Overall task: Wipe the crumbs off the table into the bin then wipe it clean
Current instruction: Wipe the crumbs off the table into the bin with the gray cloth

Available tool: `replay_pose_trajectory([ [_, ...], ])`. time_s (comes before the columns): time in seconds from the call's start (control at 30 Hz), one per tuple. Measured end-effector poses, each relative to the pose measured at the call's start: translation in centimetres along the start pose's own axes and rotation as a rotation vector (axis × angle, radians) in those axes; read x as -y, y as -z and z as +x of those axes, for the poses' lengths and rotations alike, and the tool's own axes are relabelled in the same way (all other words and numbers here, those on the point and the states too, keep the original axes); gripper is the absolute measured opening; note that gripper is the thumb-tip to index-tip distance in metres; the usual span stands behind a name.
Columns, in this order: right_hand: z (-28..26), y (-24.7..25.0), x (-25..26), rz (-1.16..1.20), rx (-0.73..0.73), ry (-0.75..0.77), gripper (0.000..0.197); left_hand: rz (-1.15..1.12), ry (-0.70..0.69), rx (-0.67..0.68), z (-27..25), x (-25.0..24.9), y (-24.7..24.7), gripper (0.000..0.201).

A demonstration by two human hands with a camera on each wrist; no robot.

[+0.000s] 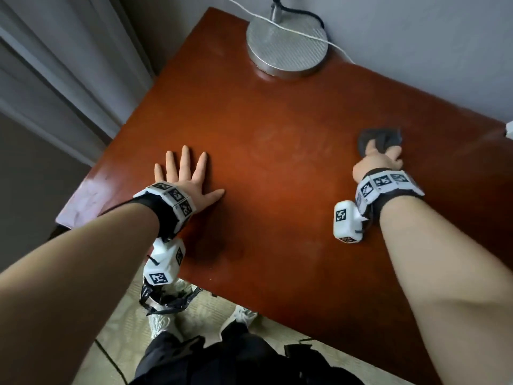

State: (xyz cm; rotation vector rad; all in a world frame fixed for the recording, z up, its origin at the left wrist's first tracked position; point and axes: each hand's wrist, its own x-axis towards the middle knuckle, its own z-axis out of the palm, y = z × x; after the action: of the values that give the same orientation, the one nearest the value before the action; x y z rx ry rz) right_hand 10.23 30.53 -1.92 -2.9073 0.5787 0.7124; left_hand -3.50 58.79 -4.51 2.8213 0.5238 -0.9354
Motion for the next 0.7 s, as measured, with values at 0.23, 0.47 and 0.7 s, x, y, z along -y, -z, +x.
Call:
replay_pose_trajectory([
  [0.23, -7.6, -4.5, 4.6, -0.190, 0.355, 1.164, 0.055, 0.014, 0.003, 0.047, -0.1, -0.1, 0.5, 0.086],
  [0.47, -0.5, 0.9, 6.1, 0.308, -0.080, 0.593, 0.051, 0.017, 0.020, 0.070, 0.3, -0.1, 0.4, 0.088],
  [0.7, -4.3, -3.1, 8.4, -0.132, 0.073, 0.913, 0.064, 0.023, 0.019, 0.039, 0.3, 0.0, 0.2, 0.089],
])
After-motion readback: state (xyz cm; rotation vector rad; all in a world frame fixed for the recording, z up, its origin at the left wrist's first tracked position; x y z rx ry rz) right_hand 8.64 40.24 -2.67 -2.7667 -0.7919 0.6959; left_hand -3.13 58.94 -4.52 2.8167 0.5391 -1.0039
